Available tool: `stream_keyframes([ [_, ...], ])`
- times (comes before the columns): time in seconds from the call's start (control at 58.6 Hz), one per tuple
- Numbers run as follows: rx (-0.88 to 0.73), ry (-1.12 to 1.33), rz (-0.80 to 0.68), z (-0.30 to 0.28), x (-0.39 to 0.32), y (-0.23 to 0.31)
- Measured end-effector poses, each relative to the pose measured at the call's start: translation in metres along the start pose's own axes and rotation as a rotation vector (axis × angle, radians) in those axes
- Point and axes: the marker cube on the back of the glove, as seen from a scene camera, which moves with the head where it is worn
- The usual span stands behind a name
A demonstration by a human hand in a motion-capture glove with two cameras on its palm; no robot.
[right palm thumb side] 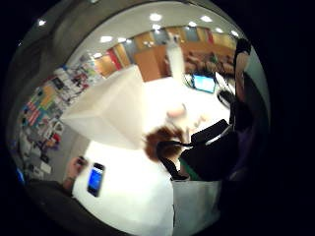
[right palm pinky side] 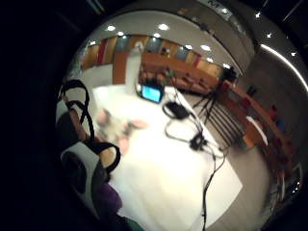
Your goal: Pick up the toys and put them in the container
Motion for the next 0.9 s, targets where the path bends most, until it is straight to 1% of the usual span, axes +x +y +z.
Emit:
stream_keyframes([
  [0.034, 0.007, -0.073, -0.37, -0.021, -0.024, -0.012],
  [0.051, 0.019, -0.087, -0.522, -0.029, -0.035, -0.019],
  [0.068, 0.039, -0.076, -0.631, -0.036, -0.046, -0.029],
  [0.085, 0.068, -0.039, -0.687, -0.04, -0.056, -0.04],
  [0.102, 0.099, 0.014, -0.696, -0.041, -0.067, -0.052],
  [0.154, 0.144, 0.119, -0.614, -0.036, -0.103, -0.082],
  [0.239, 0.124, 0.218, -0.562, -0.023, -0.145, -0.122],
  [0.307, 0.082, 0.218, -0.536, -0.01, -0.173, -0.147],
  [0.427, 0.031, 0.259, -0.557, 0.024, -0.19, -0.176],
  [0.461, 0.004, 0.249, -0.515, 0.035, -0.194, -0.182],
  [0.512, -0.052, 0.2, -0.386, 0.047, -0.195, -0.191],
  [0.546, -0.087, 0.184, -0.335, 0.051, -0.196, -0.193],
  [0.563, -0.097, 0.194, -0.348, 0.053, -0.194, -0.193],
  [0.614, -0.111, 0.19, -0.492, 0.052, -0.188, -0.188],
  [0.649, -0.111, 0.15, -0.543, 0.049, -0.188, -0.185],
  [0.7, -0.099, 0.122, -0.482, 0.045, -0.186, -0.184],
  [0.751, -0.095, 0.149, -0.407, 0.042, -0.175, -0.182],
  [0.802, -0.108, 0.183, -0.424, 0.039, -0.161, -0.172],
  [0.871, -0.096, 0.282, -0.388, 0.036, -0.13, -0.16],
  [0.905, -0.116, 0.253, -0.45, 0.034, -0.117, -0.146],
])
